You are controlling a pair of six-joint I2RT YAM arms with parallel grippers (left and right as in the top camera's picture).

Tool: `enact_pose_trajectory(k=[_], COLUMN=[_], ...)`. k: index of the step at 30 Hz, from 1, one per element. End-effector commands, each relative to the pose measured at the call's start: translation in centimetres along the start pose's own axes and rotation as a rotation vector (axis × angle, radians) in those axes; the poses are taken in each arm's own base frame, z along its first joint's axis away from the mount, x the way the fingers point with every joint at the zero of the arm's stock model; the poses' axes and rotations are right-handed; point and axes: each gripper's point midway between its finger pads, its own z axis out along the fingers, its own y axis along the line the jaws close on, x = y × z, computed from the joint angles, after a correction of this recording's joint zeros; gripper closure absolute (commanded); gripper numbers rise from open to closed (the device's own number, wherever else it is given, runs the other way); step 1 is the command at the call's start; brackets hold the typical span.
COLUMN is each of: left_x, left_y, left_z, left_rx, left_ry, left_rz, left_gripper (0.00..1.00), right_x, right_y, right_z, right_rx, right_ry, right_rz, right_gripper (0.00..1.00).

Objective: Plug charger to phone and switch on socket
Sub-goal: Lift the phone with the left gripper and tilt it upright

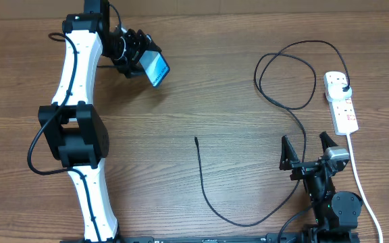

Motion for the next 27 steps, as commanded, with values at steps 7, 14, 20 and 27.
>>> enact_pose_trajectory(k=[7, 14, 20, 27], left_x=[3.6, 4.7, 5.6, 6.5], left_y=[-5.1, -6.1, -7.2, -8.2], left_z=[-1.4, -2.0, -2.7, -3.5], left_rx=[0.24, 0.295, 0.348, 0.396], left_ry=[0.201, 0.28, 0.361, 0.434], left_rz=[-0.067, -0.149, -0.217, -0.258], left_gripper=[0.96, 0.96, 0.96, 0.96], right_x=[0.2, 0.2, 0.2, 0.2], right_y=[-0.2, -0.2, -0.2, -0.2], right_z=[0.0, 0.0, 0.0, 0.0], right_rx=[0.009, 0.009, 0.009, 0.009], right_ry=[-0.003, -0.003, -0.003, -0.003], right_rz=[0.003, 0.003, 0.003, 0.003], right_gripper=[0.0, 0.0, 0.0, 0.0])
